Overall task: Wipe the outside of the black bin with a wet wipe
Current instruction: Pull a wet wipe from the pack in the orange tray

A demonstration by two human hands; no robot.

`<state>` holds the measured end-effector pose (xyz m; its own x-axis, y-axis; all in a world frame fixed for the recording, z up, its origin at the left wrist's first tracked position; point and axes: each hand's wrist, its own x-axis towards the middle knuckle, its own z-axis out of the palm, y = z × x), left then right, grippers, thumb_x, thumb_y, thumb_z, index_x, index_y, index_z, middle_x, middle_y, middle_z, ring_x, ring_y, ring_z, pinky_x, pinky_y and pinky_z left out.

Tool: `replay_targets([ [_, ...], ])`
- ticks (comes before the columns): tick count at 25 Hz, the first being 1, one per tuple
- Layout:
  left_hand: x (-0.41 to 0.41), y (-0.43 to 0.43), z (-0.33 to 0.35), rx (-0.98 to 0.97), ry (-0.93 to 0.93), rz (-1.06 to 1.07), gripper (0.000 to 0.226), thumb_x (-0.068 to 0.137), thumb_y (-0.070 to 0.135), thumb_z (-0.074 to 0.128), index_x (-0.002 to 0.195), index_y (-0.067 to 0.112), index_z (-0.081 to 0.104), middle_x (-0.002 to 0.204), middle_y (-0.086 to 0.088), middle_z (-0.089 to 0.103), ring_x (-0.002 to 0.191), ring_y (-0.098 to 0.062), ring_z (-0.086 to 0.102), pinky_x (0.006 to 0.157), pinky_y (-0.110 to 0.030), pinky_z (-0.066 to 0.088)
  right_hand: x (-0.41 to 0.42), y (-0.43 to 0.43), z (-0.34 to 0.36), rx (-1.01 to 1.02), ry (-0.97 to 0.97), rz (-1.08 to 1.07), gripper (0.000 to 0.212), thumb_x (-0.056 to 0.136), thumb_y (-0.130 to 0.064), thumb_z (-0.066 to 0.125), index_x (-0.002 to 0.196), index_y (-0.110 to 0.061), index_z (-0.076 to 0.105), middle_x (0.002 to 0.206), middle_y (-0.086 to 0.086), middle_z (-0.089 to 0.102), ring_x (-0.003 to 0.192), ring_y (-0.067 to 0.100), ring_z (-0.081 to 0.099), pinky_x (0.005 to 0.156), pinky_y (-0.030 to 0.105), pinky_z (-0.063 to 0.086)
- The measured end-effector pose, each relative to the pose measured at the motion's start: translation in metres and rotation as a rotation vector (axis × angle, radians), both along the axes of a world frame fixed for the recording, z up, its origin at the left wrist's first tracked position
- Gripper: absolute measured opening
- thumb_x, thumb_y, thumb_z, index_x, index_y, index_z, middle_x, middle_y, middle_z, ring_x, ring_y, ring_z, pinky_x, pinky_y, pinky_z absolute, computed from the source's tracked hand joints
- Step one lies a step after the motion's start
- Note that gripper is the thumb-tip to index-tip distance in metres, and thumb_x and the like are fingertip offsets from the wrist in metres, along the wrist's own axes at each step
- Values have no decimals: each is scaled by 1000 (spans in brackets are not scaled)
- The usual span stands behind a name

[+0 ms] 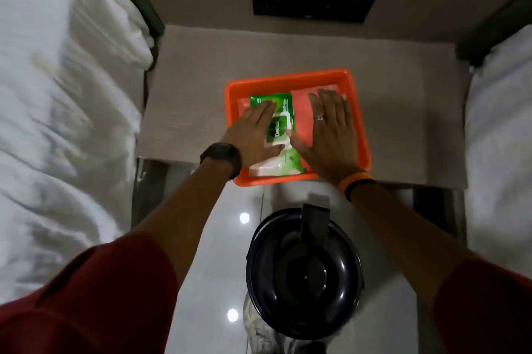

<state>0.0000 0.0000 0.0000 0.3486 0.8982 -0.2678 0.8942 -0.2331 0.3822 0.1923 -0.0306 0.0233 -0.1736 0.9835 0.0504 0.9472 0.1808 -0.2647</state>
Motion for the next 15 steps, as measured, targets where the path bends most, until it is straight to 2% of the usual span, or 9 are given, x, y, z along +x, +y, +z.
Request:
replay_targets([
  [3, 12, 21, -20, -127, 8, -66, 100, 82, 52, 70, 157, 16, 14, 161, -10, 27, 145, -36, 26, 120, -43, 27, 6, 13, -26, -157, 6, -9, 61, 105, -38, 50, 154, -2, 46, 157, 22, 48, 146, 41, 45, 124, 49, 32],
  [7, 17, 32, -26, -216, -118, -42, 99, 72, 30, 84, 152, 11, 28, 146, -13, 38, 131, -32, 44, 112, -38, 41, 0, 21, -42, -208, 33, 41, 36, 103, -15, 48, 129, 1, 66, 134, 21, 61, 126, 40, 57, 105, 48, 44],
  [9, 12, 31, -25, -190, -177, -20, 96, 66, 24, 87, 145, 9, 35, 140, -13, 41, 124, -30, 48, 106, -37, 46, -10, 23, -49, -235, 63, 41, 38, 104, -20, 50, 133, -3, 66, 130, 18, 63, 125, 37, 58, 104, 48, 45],
  [12, 3, 27, -20, -164, -264, 48, 92, 62, 18, 88, 137, 8, 36, 134, -13, 45, 114, -27, 52, 93, -35, 50, -24, 29, -59, -270, 111, -41, 46, 103, -38, 54, 141, -13, 63, 130, 10, 65, 126, 32, 58, 105, 46, 44],
  [15, -6, 21, -17, -185, -373, 117, 90, 63, 8, 85, 136, 9, 32, 130, -9, 49, 105, -22, 55, 80, -21, 50, -34, 32, -68, -281, 95, -132, 60, 95, -53, 63, 143, -17, 61, 132, 8, 64, 127, 30, 58, 104, 43, 43],
])
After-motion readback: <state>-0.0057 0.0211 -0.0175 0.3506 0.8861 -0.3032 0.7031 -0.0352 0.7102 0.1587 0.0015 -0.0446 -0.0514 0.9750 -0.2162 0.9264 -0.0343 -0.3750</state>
